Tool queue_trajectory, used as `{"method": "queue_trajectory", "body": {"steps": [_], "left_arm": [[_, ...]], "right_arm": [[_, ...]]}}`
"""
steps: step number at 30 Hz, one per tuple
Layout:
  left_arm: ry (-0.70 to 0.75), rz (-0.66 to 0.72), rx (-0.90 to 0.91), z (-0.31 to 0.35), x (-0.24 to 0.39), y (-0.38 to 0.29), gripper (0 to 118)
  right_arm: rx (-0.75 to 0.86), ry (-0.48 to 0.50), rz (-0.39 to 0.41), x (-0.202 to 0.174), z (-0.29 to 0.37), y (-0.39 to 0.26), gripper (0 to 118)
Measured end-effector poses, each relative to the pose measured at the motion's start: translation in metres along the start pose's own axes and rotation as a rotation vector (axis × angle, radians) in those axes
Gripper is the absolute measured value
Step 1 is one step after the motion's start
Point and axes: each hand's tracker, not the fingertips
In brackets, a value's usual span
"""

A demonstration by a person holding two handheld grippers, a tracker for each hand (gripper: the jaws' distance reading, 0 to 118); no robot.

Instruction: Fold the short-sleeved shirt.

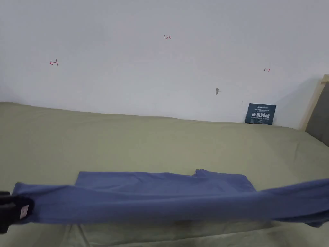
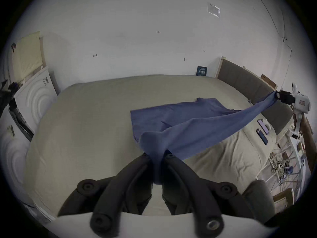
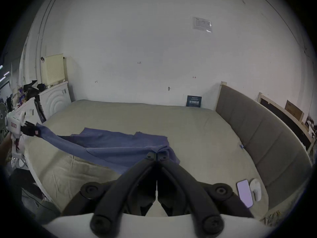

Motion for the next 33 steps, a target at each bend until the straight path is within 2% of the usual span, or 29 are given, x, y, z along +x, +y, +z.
{"method": "queue_trajectory", "body": {"steps": [2,5,11,14,16,20,22,24,25,26,28,29,33], "left_arm": [[-0.007,0.018,-0.001,0.006,-0.003,-0.02,8],[-0.016,0.064,-0.036,0.006,-0.011,-0.052,8],[-0.015,0.106,-0.134,-0.005,-0.007,-0.109,8],[-0.031,0.152,-0.161,-0.01,-0.002,-0.133,8],[-0.036,0.163,-0.172,-0.013,-0.001,-0.145,8],[-0.049,0.187,-0.183,-0.021,0.0,-0.167,8],[-0.049,0.191,-0.189,-0.026,0.002,-0.177,19],[-0.032,0.17,-0.208,-0.026,0.01,-0.185,45],[-0.031,0.167,-0.233,-0.027,0.011,-0.19,57],[-0.017,0.166,-0.267,-0.029,0.011,-0.197,65],[0.004,0.158,-0.279,-0.029,0.007,-0.207,71],[0.021,0.157,-0.294,-0.026,0.005,-0.21,72],[0.067,0.217,-0.226,0.003,-0.004,-0.206,72]], "right_arm": [[-0.01,0.004,-0.037,-0.002,0.012,-0.017,1],[-0.037,0.008,-0.047,-0.01,0.024,-0.045,1],[-0.191,0.019,-0.072,-0.033,0.032,-0.106,1],[-0.241,0.0,-0.087,-0.034,0.035,-0.131,1],[-0.28,-0.005,-0.13,-0.031,0.034,-0.148,1],[-0.325,-0.012,-0.124,-0.028,0.028,-0.178,1],[-0.371,0.004,-0.14,-0.028,0.024,-0.19,1],[-0.408,-0.004,-0.132,-0.029,0.019,-0.201,3],[-0.412,-0.008,-0.13,-0.022,0.016,-0.212,5],[-0.43,-0.012,-0.137,-0.019,0.013,-0.219,12],[-0.469,-0.029,-0.133,-0.018,0.01,-0.226,57],[-0.485,-0.041,-0.13,-0.016,0.01,-0.227,63],[-0.411,-0.161,-0.061,-0.013,0.028,-0.212,63]]}}
